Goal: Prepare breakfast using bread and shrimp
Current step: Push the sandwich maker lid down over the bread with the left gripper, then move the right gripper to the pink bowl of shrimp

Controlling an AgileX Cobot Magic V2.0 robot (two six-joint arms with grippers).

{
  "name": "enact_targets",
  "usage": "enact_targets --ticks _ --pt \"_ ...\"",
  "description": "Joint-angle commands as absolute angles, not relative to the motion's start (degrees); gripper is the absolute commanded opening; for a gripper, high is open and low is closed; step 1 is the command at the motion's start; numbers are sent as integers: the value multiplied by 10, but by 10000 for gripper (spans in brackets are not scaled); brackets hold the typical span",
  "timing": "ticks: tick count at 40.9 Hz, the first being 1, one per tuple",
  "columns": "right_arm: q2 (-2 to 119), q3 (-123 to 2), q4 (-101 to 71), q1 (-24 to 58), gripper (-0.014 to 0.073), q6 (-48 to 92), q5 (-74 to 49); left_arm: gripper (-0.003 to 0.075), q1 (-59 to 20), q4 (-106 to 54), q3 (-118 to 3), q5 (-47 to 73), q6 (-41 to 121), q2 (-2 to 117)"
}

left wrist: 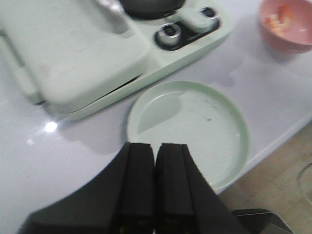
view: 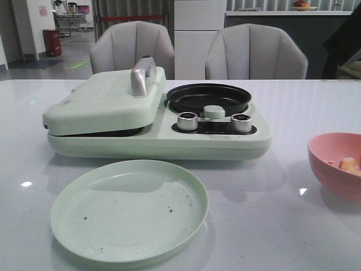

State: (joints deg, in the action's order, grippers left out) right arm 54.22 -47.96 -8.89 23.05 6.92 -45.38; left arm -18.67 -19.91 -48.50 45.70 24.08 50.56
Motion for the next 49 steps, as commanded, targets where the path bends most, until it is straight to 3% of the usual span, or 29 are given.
enact_targets --ticks 1,14,33,49 --pt "534 -496 -91 228 619 69 -421 101 -191 -125 -499 413 157 495" --pt "536 -496 -20 218 619 43 -422 101 -191 -137 -499 411 157 517" --pt "644 -499 -5 -53 619 6 -437 101 -191 -137 -499 412 157 534" --pt "807 -555 0 -79 619 25 -429 101 -191 -137 -499 412 157 534"
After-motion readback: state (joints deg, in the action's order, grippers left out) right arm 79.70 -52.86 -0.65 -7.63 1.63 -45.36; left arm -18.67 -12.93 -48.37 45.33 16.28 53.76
